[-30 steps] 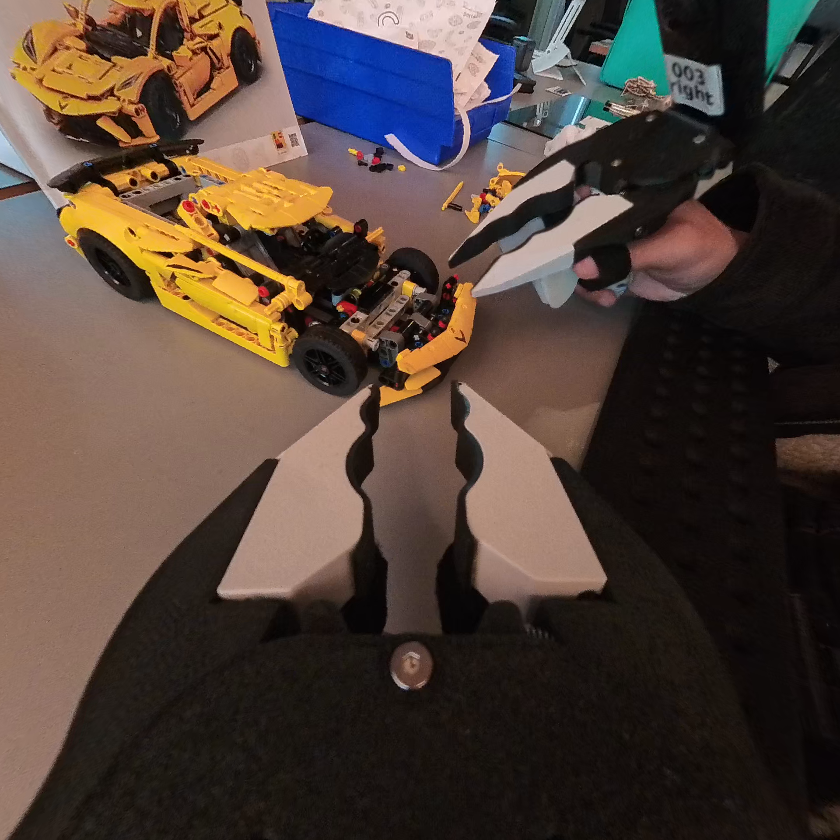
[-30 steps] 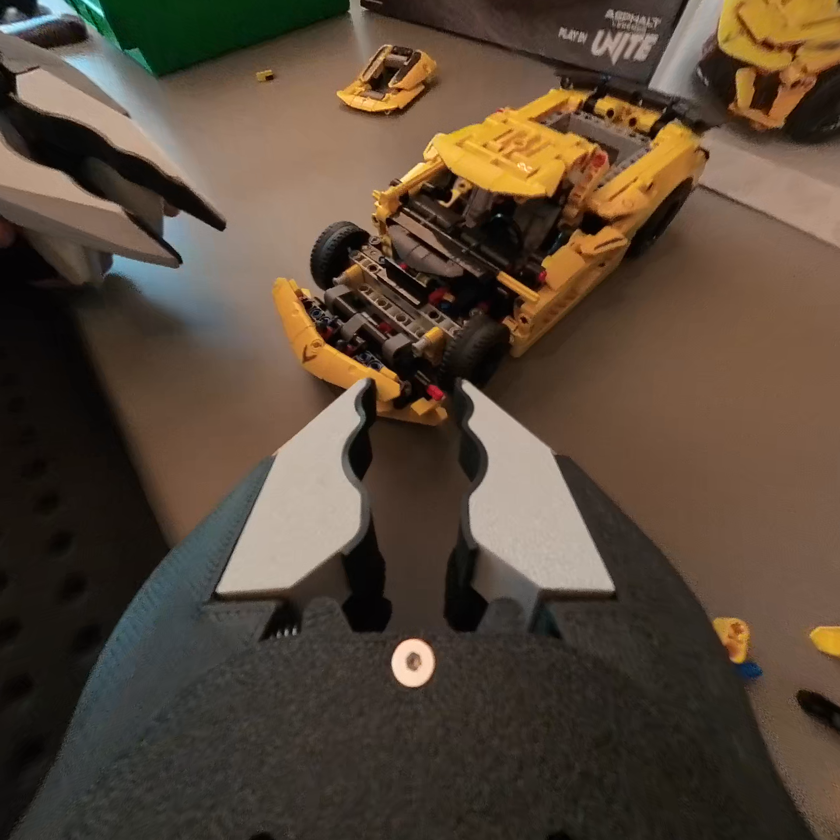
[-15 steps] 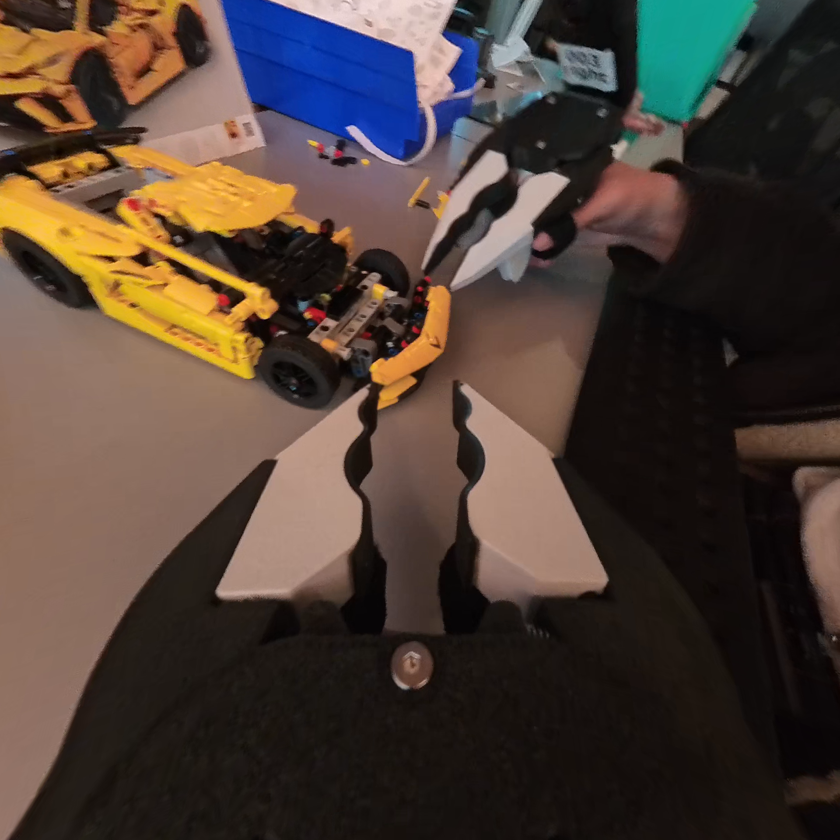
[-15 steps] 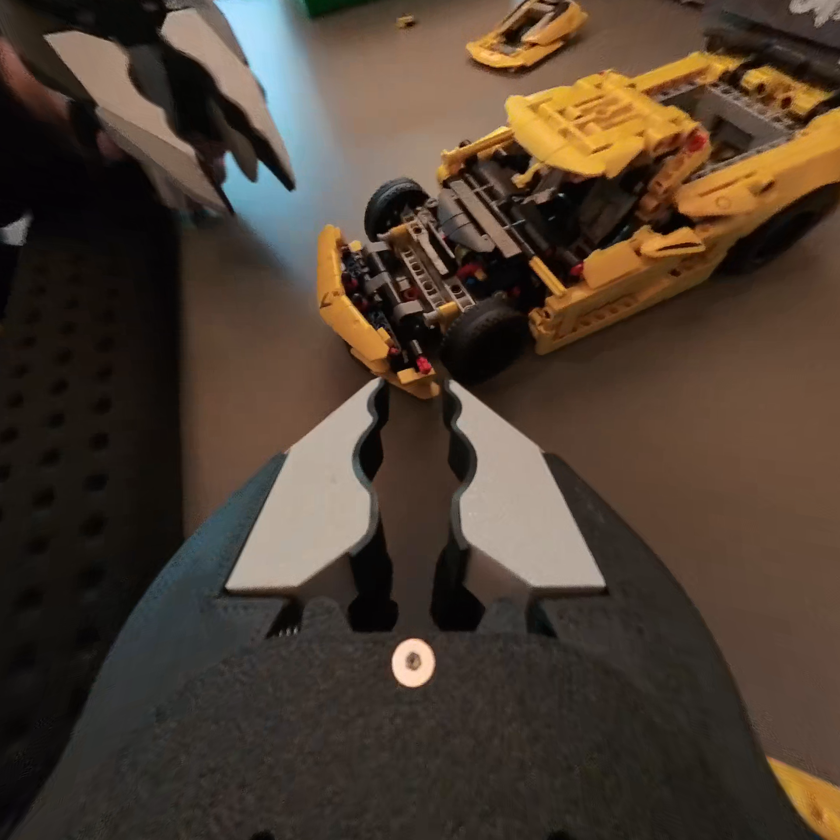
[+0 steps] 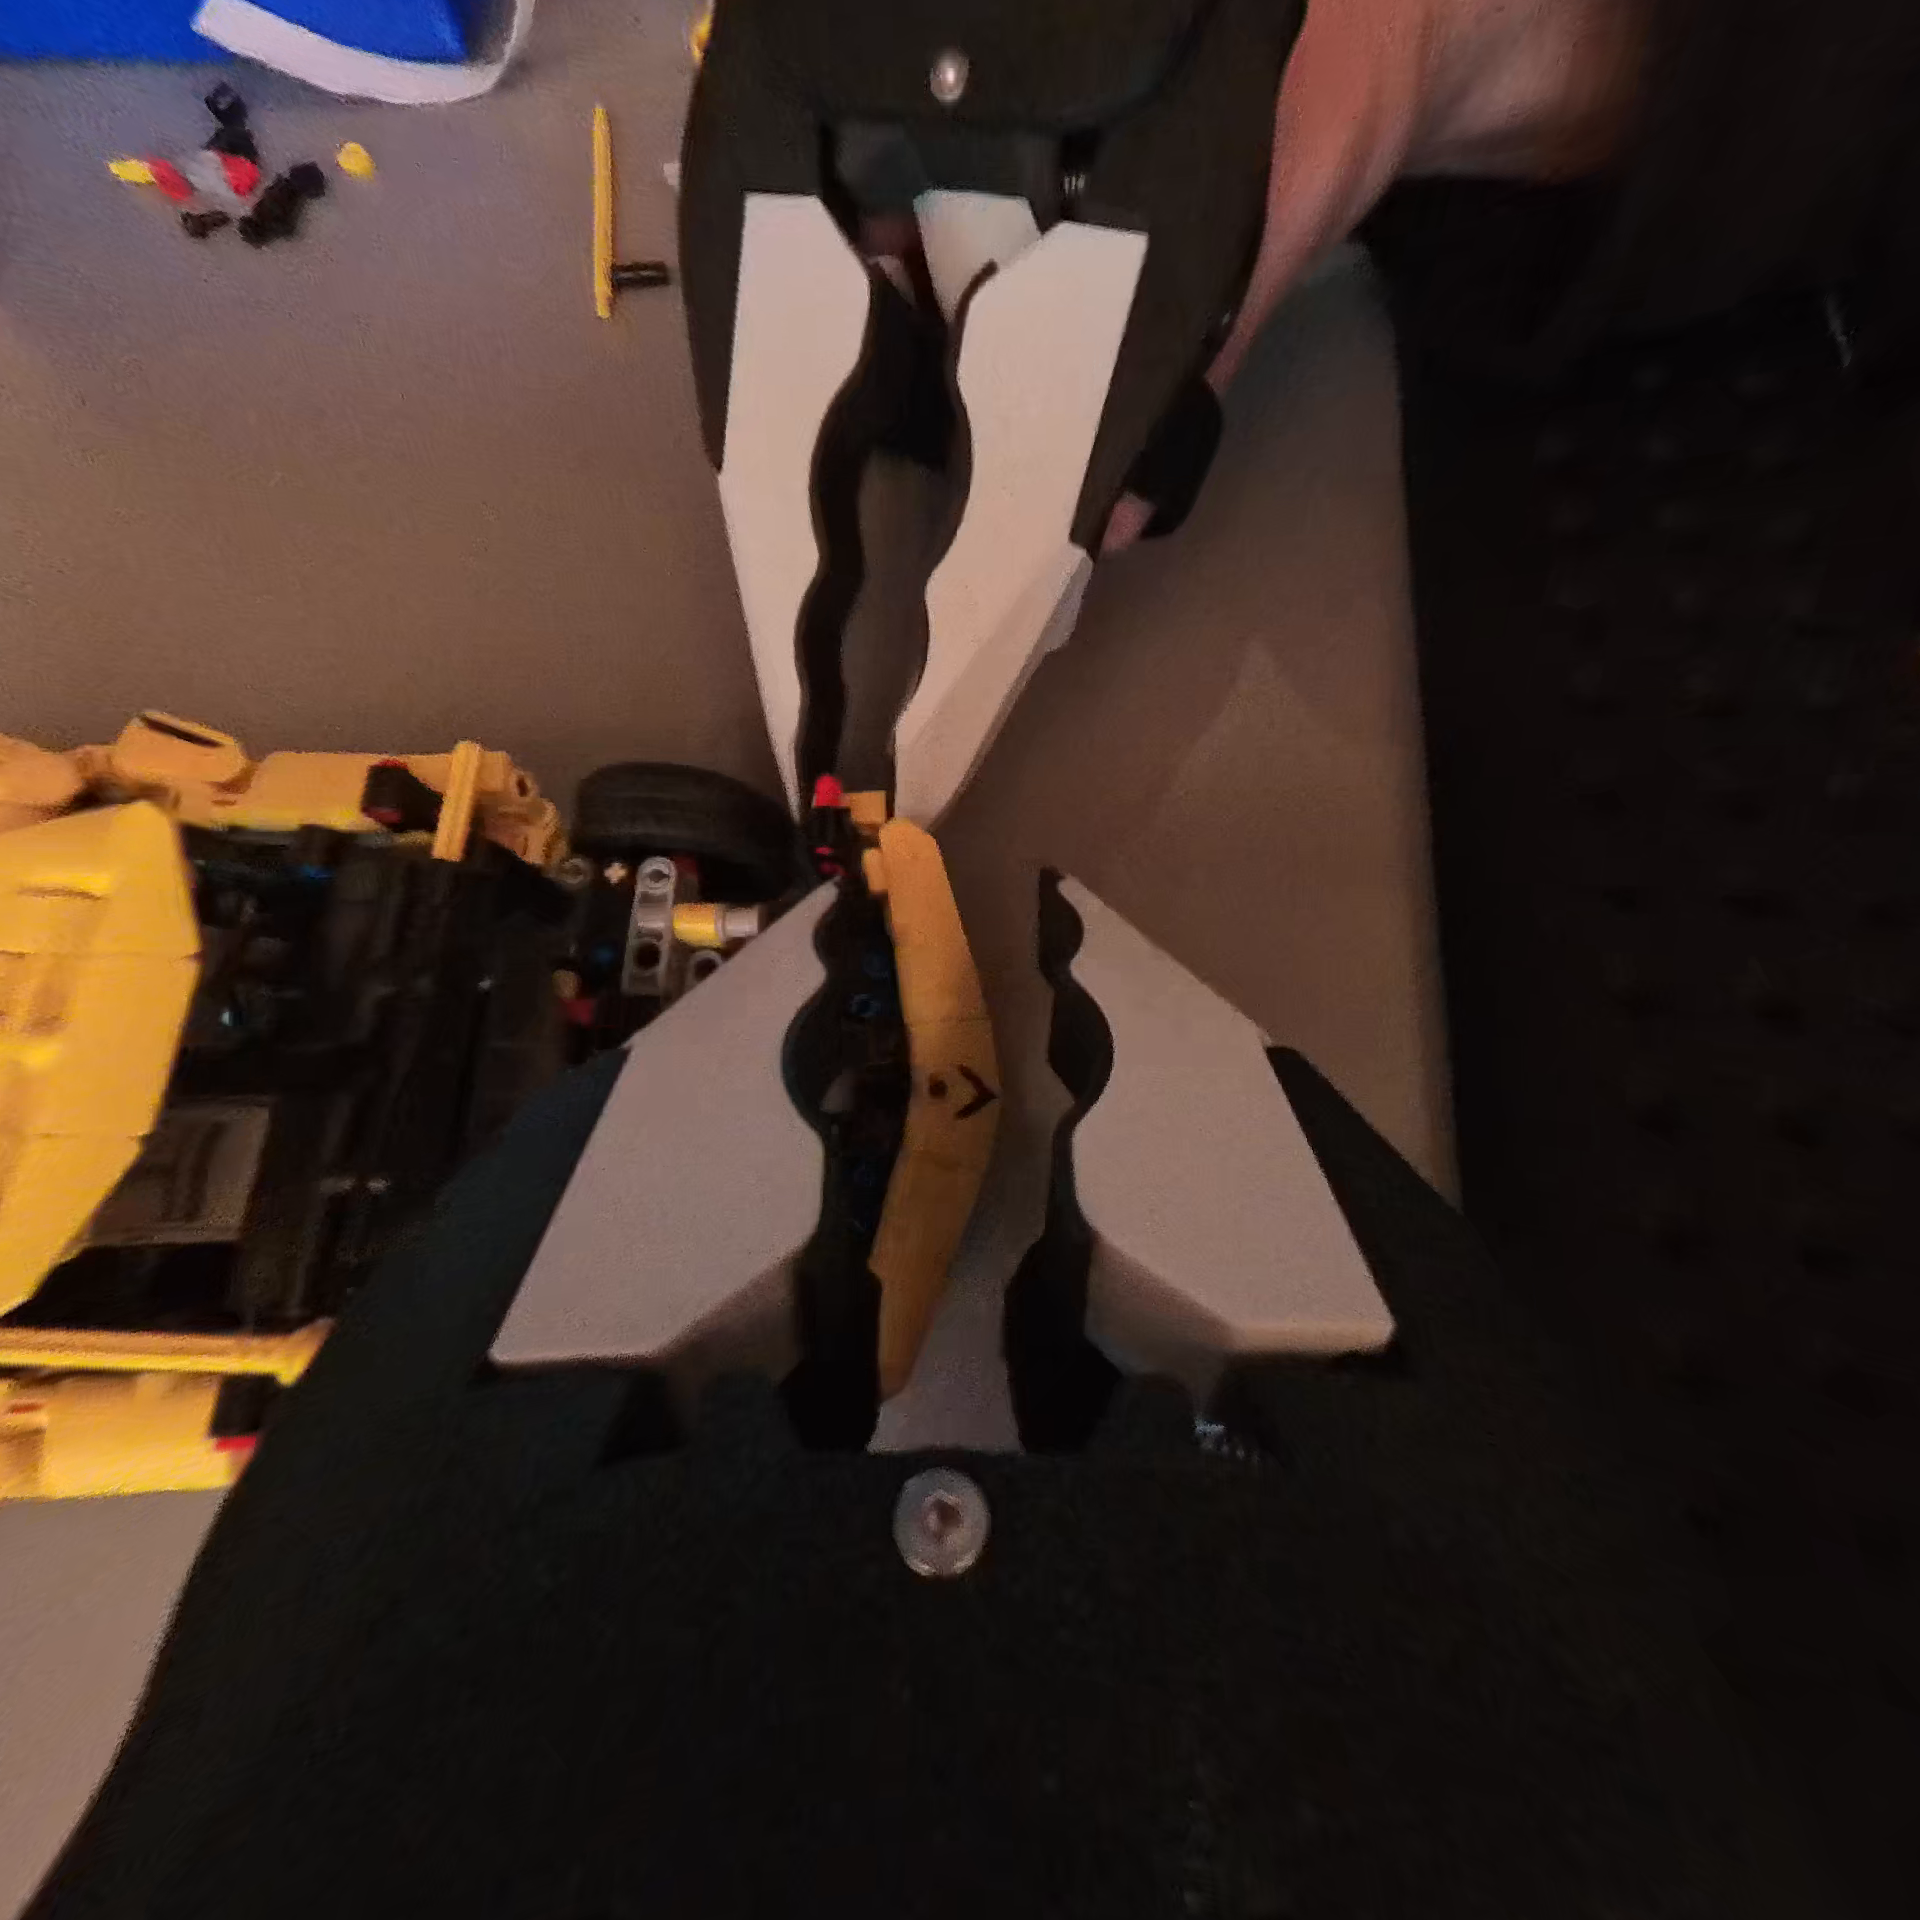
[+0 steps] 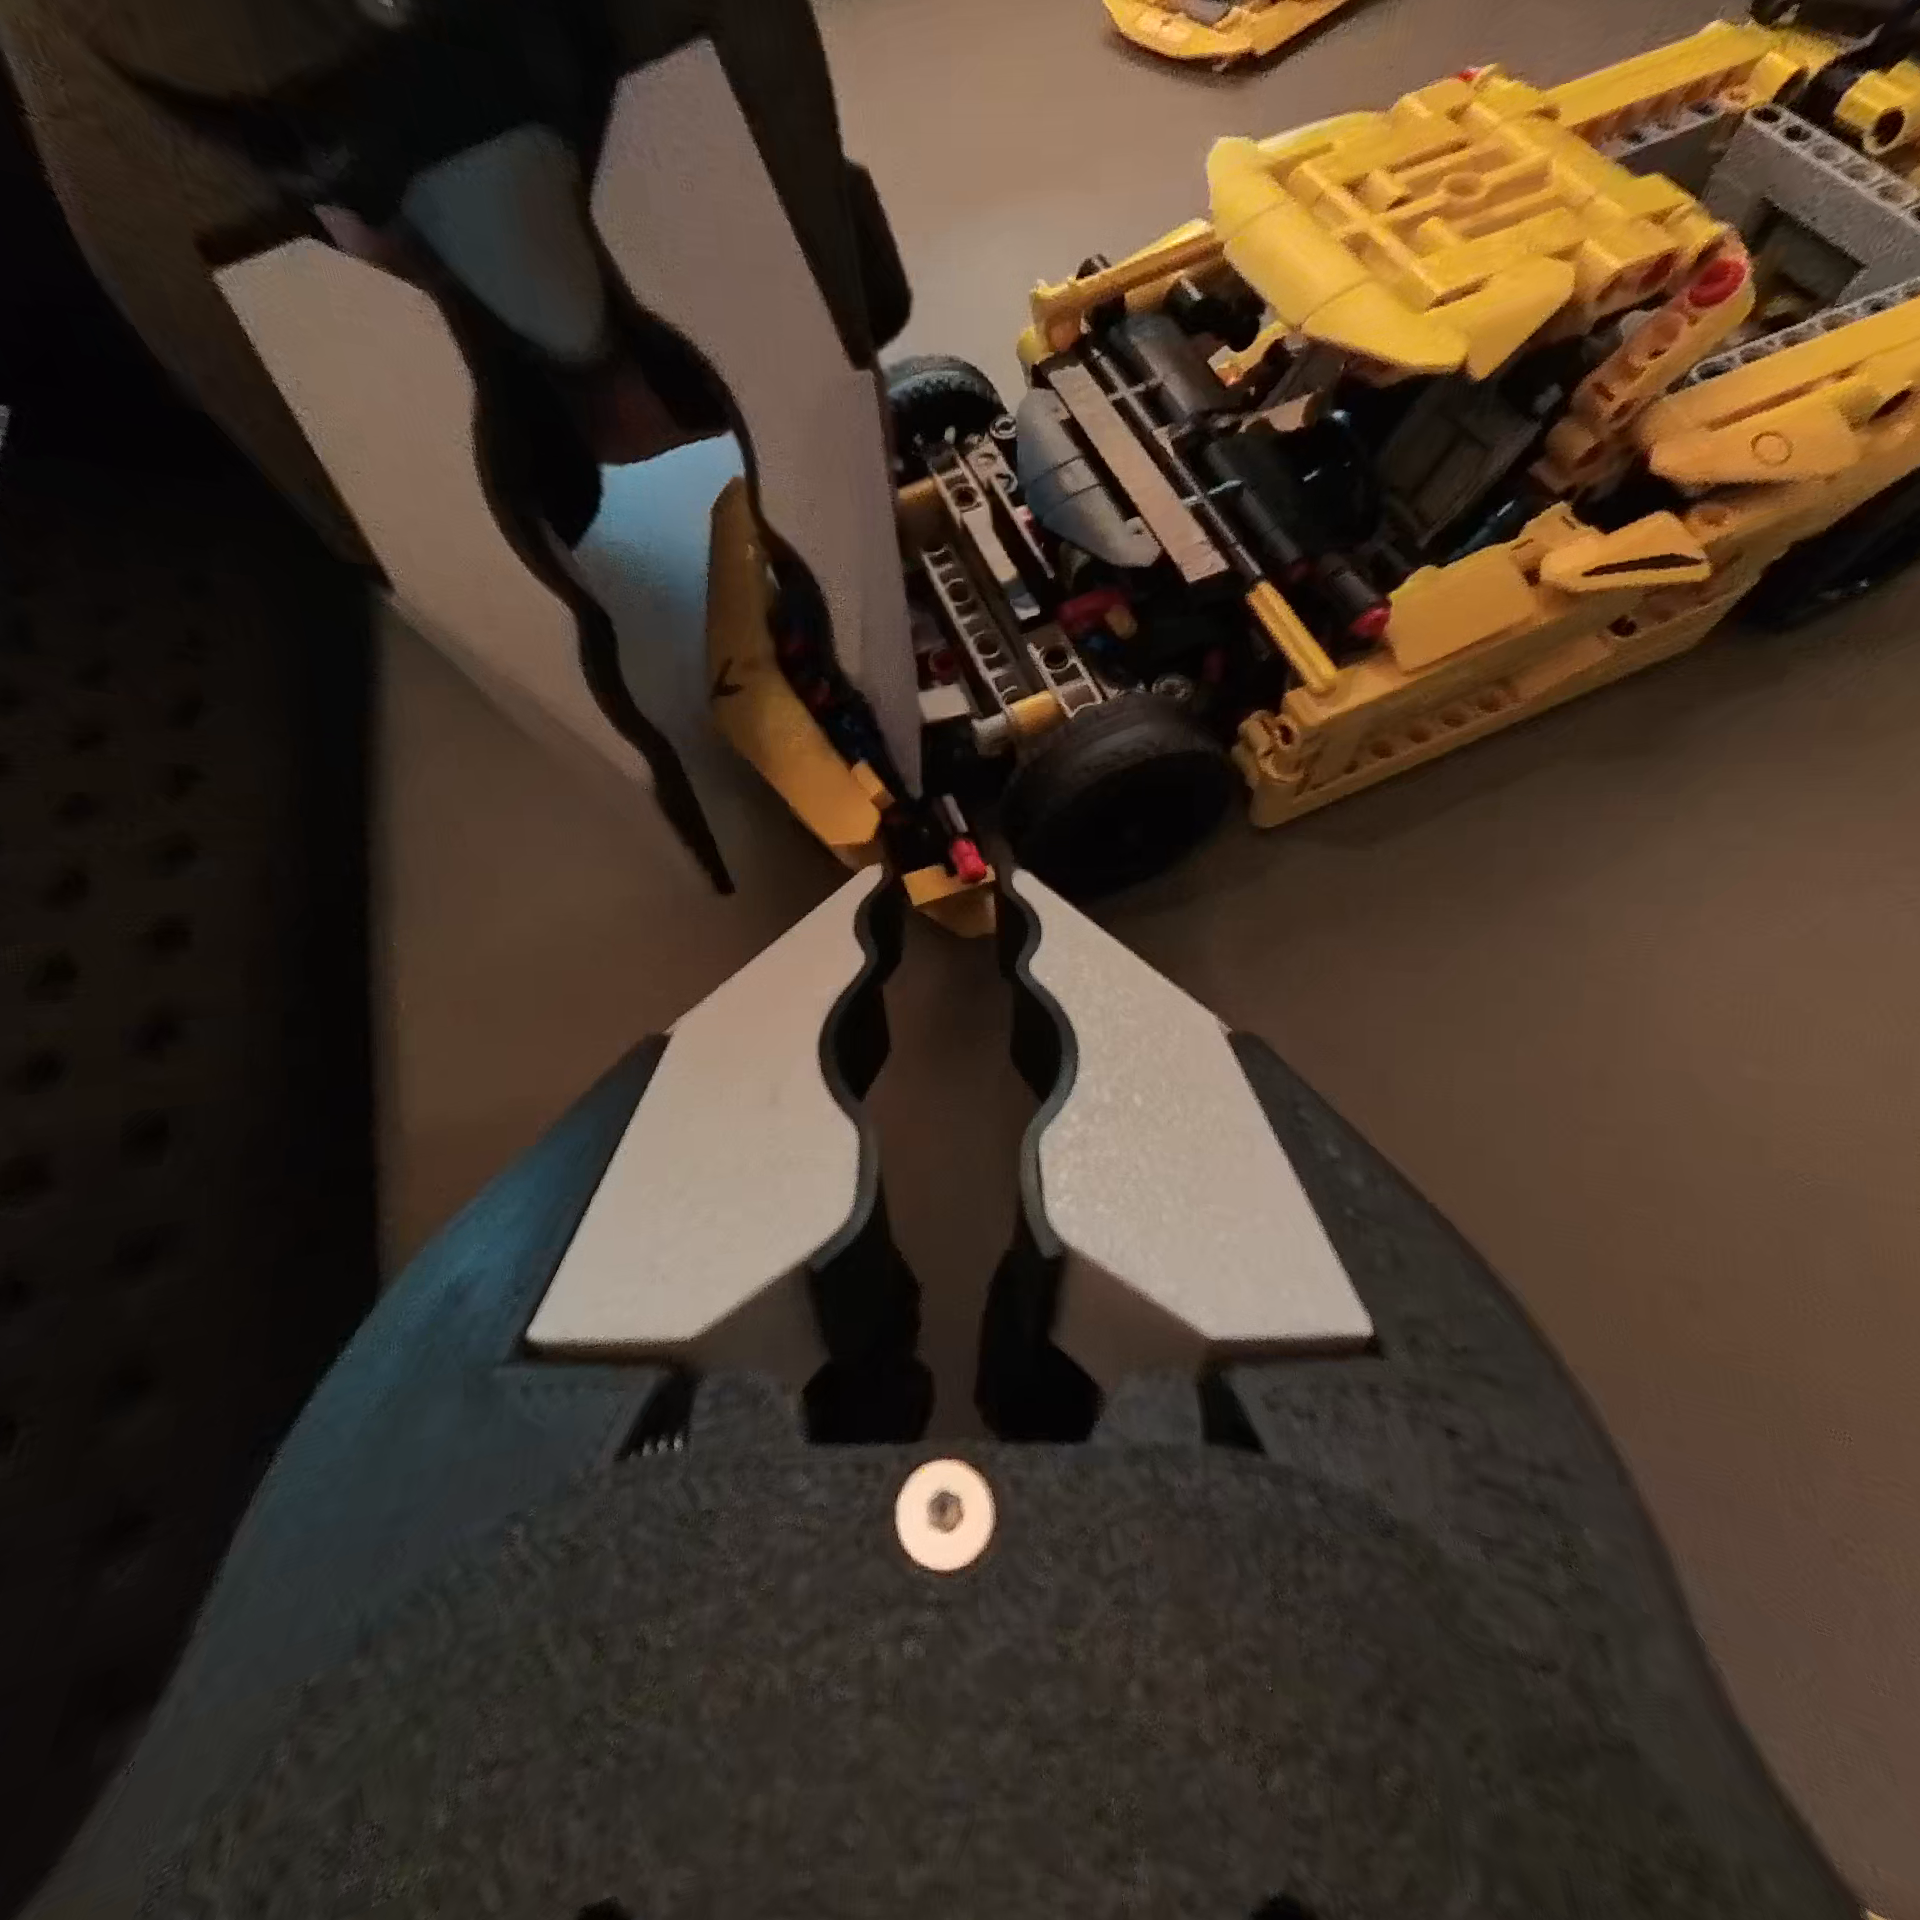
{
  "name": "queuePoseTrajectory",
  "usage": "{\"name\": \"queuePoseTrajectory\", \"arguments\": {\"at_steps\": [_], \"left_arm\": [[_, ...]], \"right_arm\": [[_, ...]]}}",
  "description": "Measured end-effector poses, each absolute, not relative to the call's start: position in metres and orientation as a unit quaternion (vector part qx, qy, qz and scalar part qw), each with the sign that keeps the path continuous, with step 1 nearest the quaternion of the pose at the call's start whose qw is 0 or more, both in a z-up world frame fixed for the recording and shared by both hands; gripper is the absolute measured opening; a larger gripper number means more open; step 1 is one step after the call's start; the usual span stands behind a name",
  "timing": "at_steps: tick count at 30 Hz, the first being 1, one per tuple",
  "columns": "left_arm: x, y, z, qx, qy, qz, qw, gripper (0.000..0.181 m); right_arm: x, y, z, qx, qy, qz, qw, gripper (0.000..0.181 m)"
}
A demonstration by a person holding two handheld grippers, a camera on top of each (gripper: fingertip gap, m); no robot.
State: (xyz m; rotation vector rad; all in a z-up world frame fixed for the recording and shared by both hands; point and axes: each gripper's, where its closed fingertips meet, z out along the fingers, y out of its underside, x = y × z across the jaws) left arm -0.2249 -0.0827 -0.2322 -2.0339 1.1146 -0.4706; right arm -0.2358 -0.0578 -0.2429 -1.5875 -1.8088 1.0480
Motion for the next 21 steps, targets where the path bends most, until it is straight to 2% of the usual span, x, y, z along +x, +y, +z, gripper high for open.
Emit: {"name": "queuePoseTrajectory", "arguments": {"at_steps": [2, 4, 9, 11, 14, 21], "left_arm": [[-0.227, -0.08, -0.233, -0.789, 0.445, -0.155, 0.393, 0.032], [-0.232, -0.077, -0.234, -0.784, 0.456, -0.12, 0.405, 0.018], [-0.23, -0.08, -0.236, -0.781, 0.447, -0.126, 0.417, 0.018], [-0.234, -0.082, -0.236, -0.78, 0.447, -0.127, 0.418, 0.017], [-0.234, -0.083, -0.235, -0.784, 0.434, -0.148, 0.419, 0.017], [-0.234, -0.082, -0.234, -0.777, 0.433, -0.151, 0.431, 0.017]], "right_arm": [[-0.236, -0.058, -0.243, -0.579, -0.671, 0.384, 0.26, 0.016], [-0.235, -0.059, -0.243, -0.569, -0.68, 0.383, 0.26, 0.016], [-0.228, -0.06, -0.244, -0.569, -0.684, 0.389, 0.237, 0.016], [-0.214, -0.034, -0.257, -0.599, -0.69, 0.318, 0.254, 0.017], [-0.201, -0.028, -0.243, -0.624, -0.624, 0.411, 0.229, 0.016], [-0.206, -0.042, -0.241, -0.596, -0.649, 0.413, 0.229, 0.016]]}}
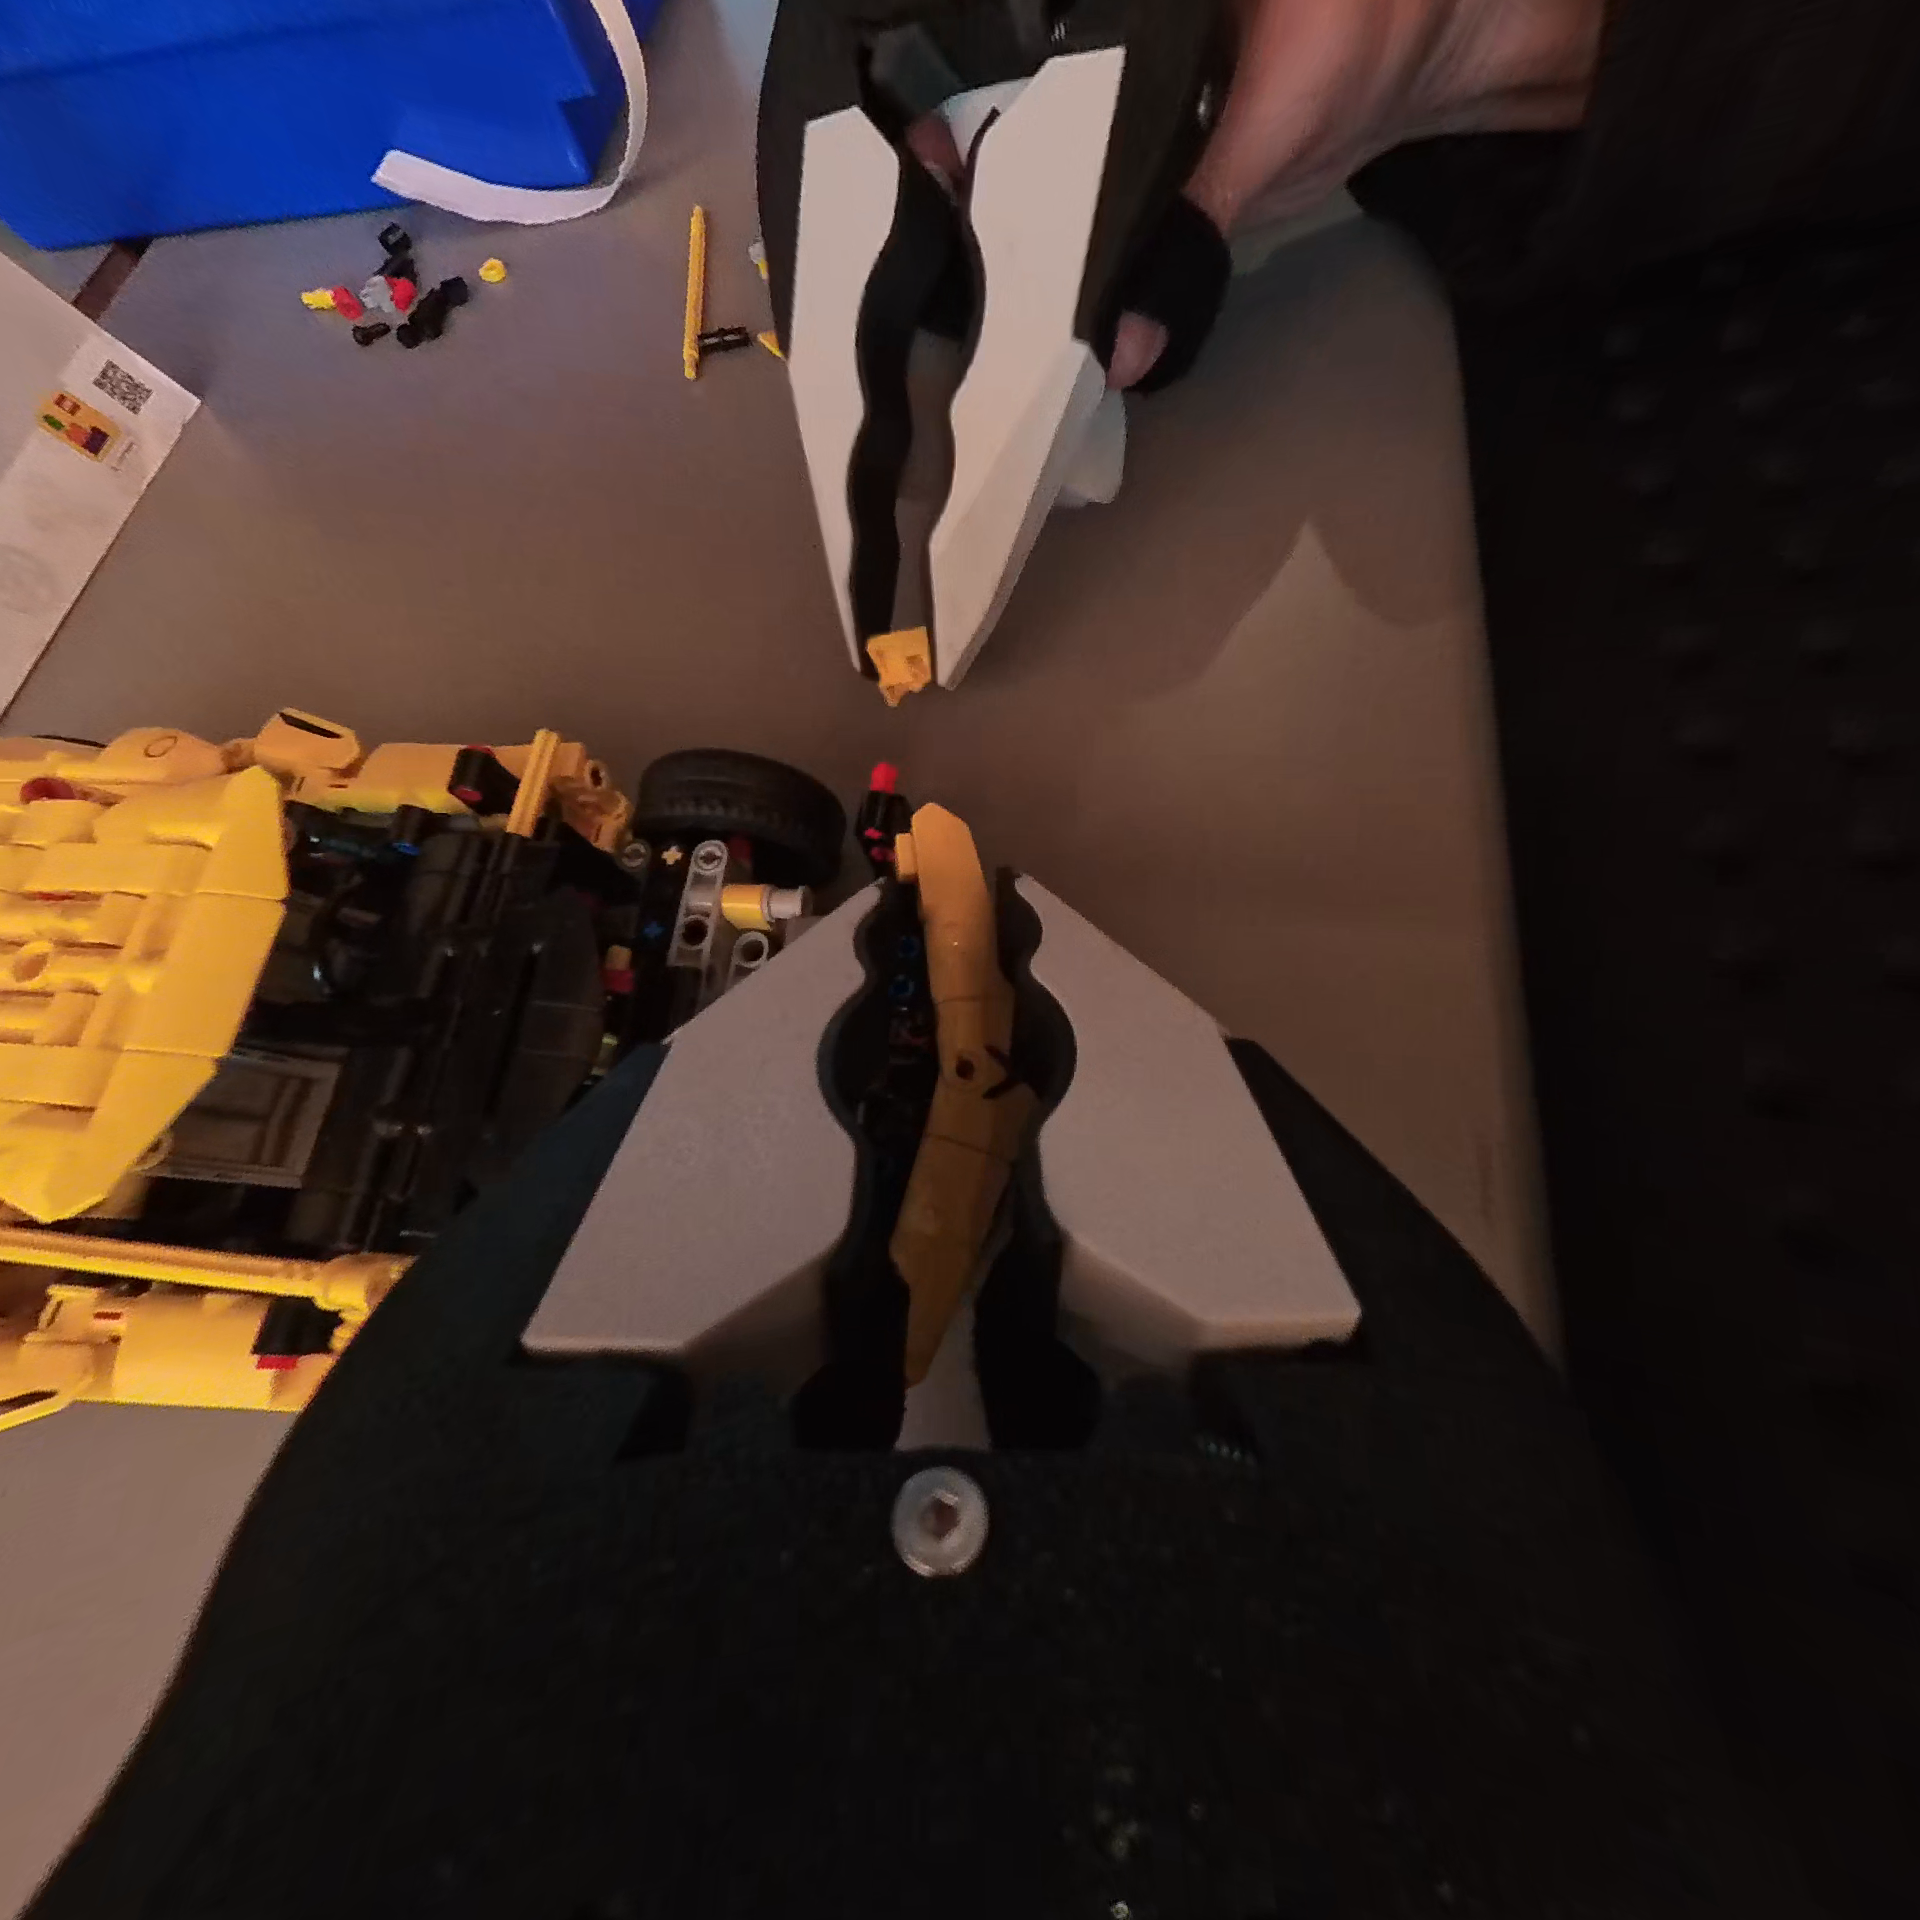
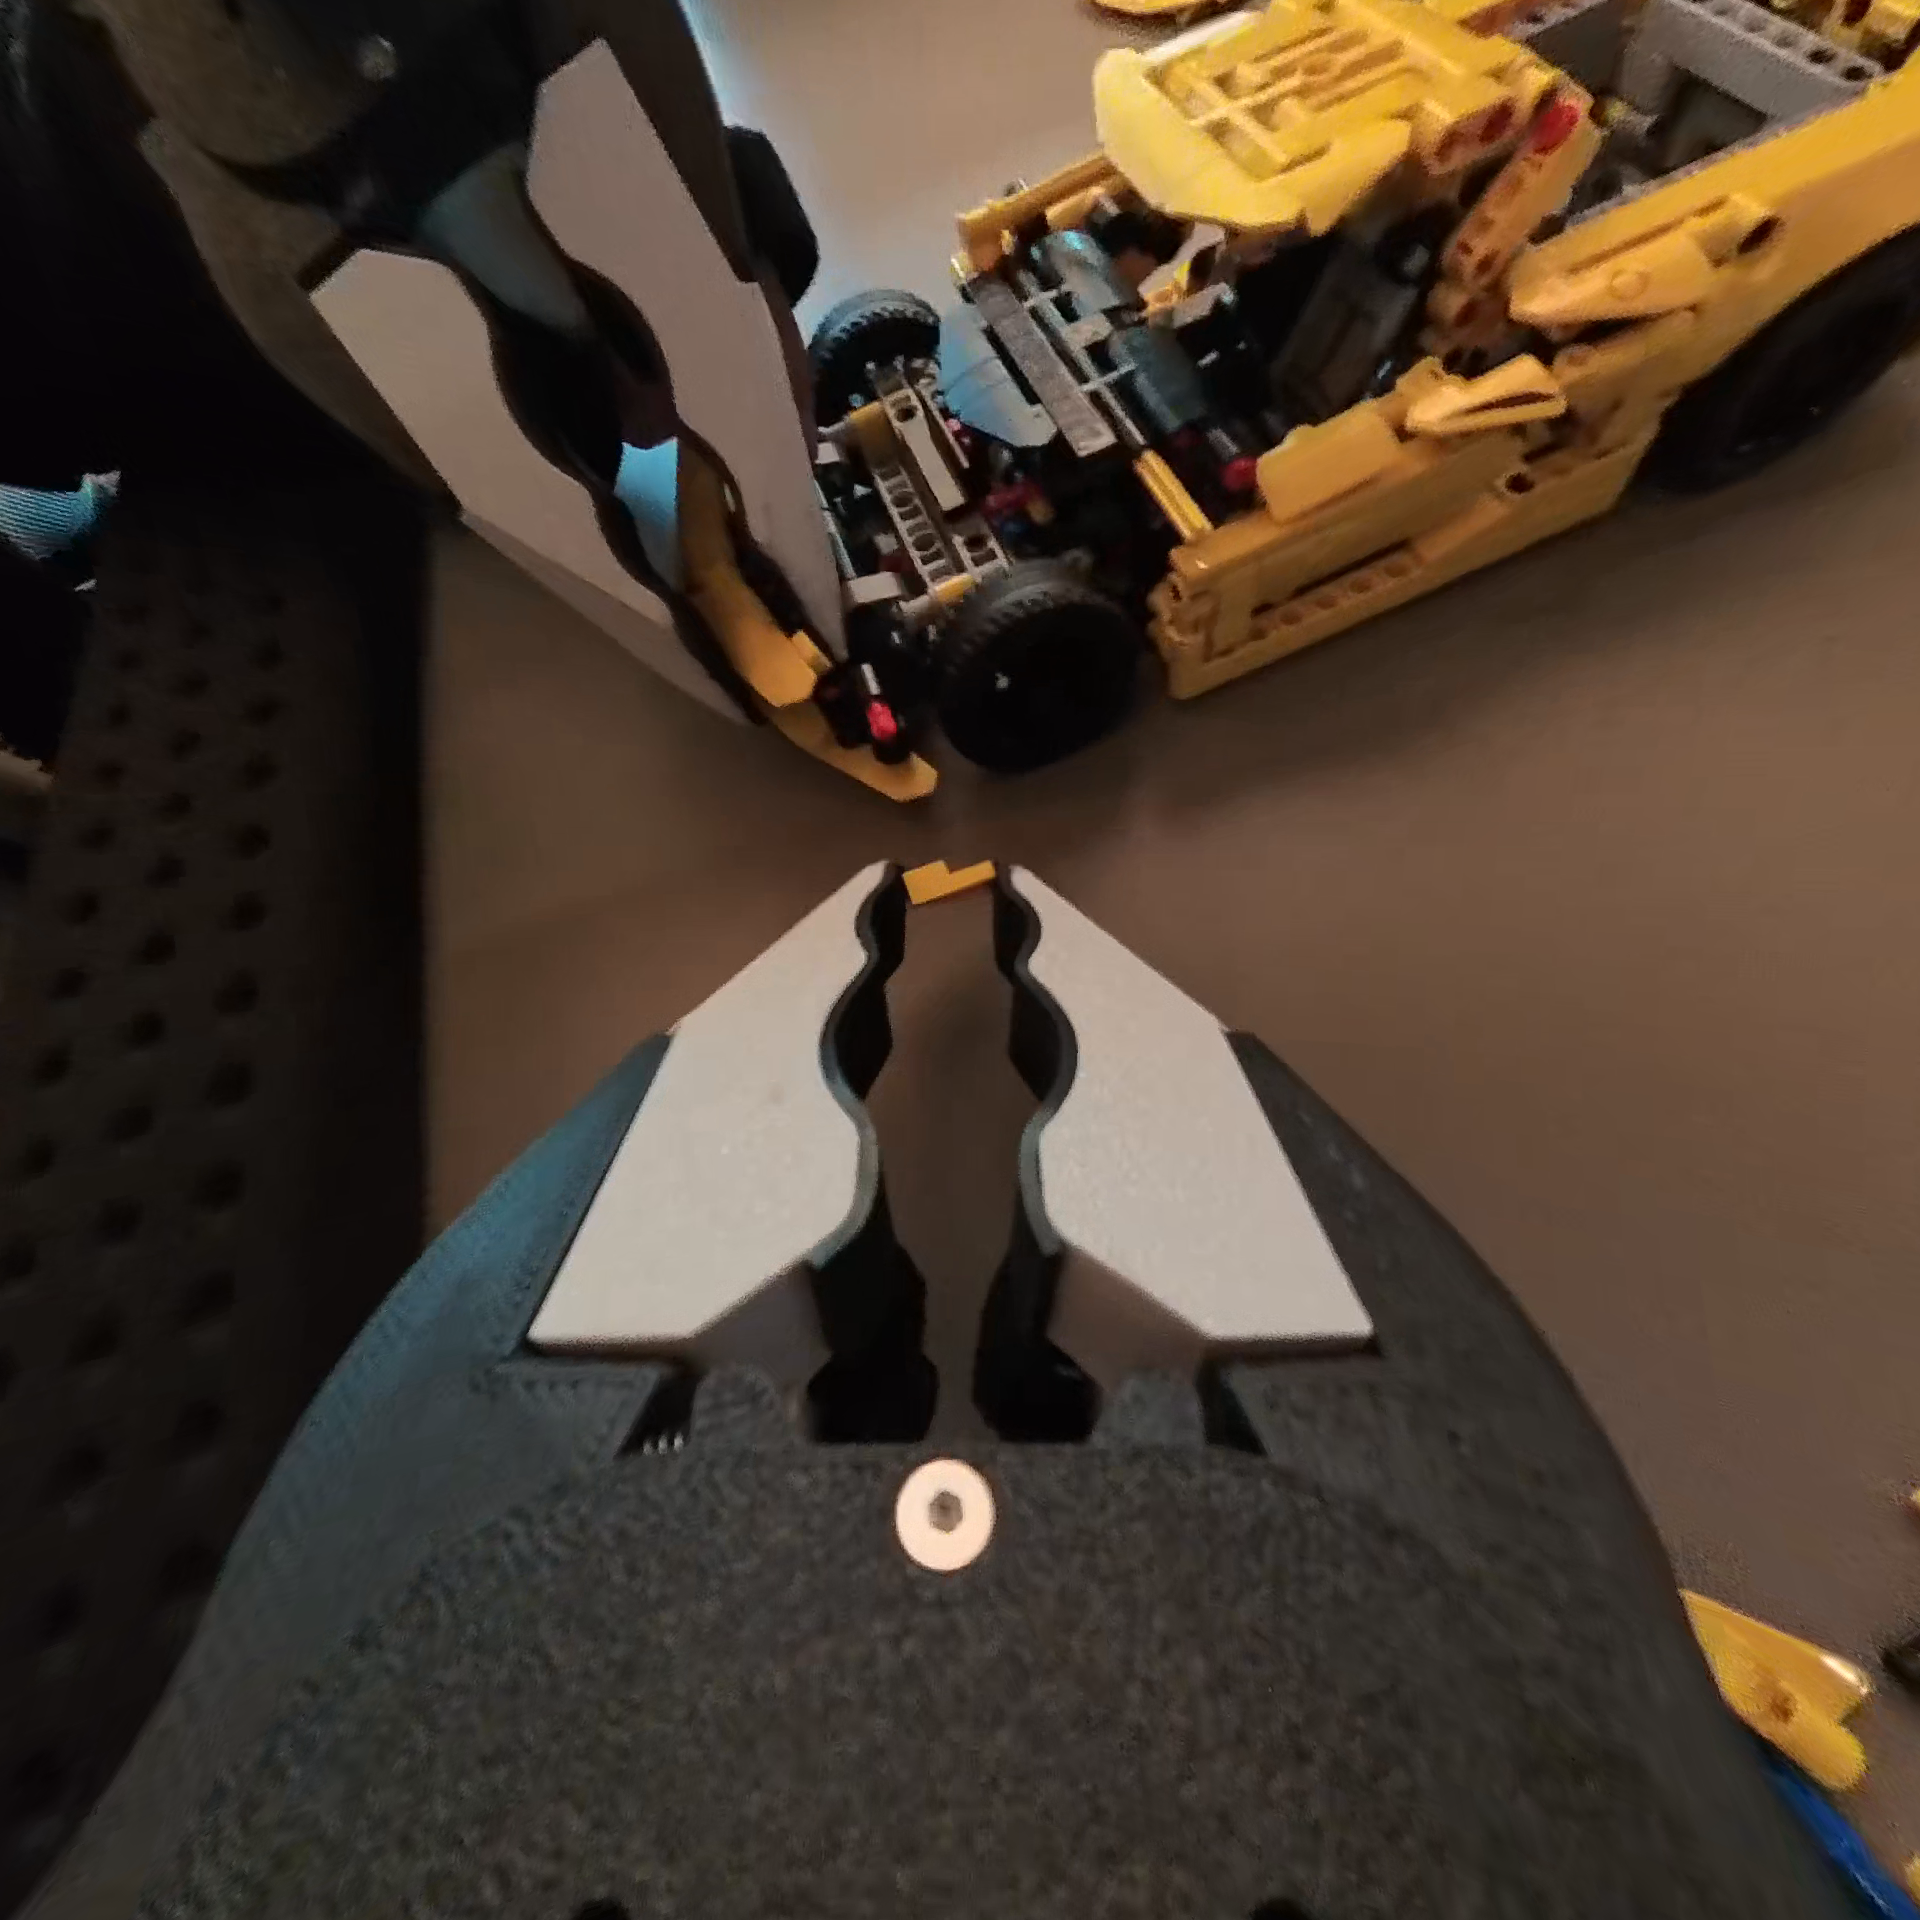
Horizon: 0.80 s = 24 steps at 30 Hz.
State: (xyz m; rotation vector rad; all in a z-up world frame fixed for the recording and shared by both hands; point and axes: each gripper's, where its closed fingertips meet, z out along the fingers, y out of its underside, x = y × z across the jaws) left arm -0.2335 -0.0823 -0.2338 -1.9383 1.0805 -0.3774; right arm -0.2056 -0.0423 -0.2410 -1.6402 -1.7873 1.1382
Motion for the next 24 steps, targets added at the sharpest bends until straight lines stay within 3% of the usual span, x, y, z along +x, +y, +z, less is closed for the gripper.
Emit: {"name": "queuePoseTrajectory", "arguments": {"at_steps": [12, 18, 21, 24], "left_arm": [[-0.232, -0.081, -0.228, -0.775, 0.419, -0.155, 0.448, 0.017], [-0.22, -0.085, -0.17, -0.73, 0.338, -0.295, 0.516, 0.018], [-0.222, -0.085, -0.161, -0.726, 0.297, -0.352, 0.511, 0.018], [-0.234, -0.078, -0.169, -0.743, 0.288, -0.327, 0.508, 0.018]], "right_arm": [[-0.194, -0.068, -0.145, -0.468, -0.534, 0.665, 0.233, 0.016], [-0.189, -0.081, -0.126, -0.426, -0.519, 0.708, 0.216, 0.016], [-0.2, -0.073, -0.135, -0.412, -0.573, 0.61, 0.361, 0.016], [-0.197, -0.013, -0.156, -0.493, -0.593, 0.367, 0.52, 0.016]]}}
